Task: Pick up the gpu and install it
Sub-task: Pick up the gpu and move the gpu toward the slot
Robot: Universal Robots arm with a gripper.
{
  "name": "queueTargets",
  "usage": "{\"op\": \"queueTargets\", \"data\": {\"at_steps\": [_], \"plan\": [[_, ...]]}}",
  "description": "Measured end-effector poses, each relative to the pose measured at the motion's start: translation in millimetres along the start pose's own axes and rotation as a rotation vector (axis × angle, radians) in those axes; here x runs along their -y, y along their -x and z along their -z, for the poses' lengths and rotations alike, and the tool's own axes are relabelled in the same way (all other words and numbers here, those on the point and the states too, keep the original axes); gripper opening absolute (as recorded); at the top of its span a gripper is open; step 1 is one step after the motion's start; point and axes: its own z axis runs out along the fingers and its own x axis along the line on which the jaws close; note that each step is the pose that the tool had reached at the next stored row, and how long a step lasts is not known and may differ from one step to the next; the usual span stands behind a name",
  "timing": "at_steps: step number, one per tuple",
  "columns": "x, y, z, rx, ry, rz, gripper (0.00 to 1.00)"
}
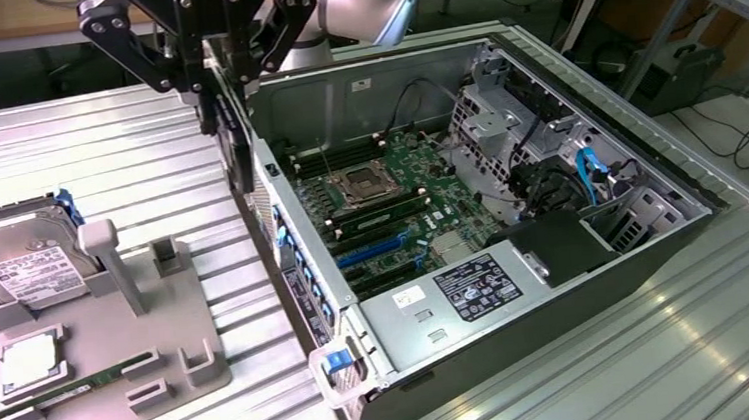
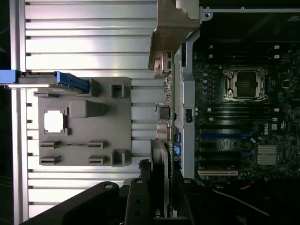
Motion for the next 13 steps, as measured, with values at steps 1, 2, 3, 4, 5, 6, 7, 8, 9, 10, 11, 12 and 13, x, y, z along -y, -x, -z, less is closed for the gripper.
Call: {"op": "queueTargets", "data": {"at_steps": [1,2,3,4,5,6,7,8,9,10,11,12,13], "plan": [[0.0,1.6,0.1,0.0,-0.0001,0.0,0.27],[0.0,3.6,0.1,-0.0001,-0.0001,0.0,0.27],[0.0,5.9,0.1,0.0,-0.0001,0.0,0.27],[0.0,7.4,0.1,-0.0001,-0.0001,0.0,0.27],[0.0,8.9,0.1,-0.0001,-0.0001,0.0,0.27],[0.0,10.1,0.1,-0.0001,-0.0001,0.0,0.27],[0.0,12.5,0.1,-0.0001,-0.0001,0.0,0.27],[0.0,15.4,0.1,-0.0001,-0.0001,0.0,0.27],[0.0,18.0,0.1,-0.0001,-0.0001,0.0,0.27],[0.0,19.3,0.1,0.0,-0.0001,0.0,0.27],[0.0,20.3,0.1,-0.0001,-0.0001,0.0,0.27],[0.0,21.5,0.1,-0.0001,-0.0001,0.0,0.27],[0.0,22.9,0.1,0.0,-0.0001,0.0,0.27]]}}
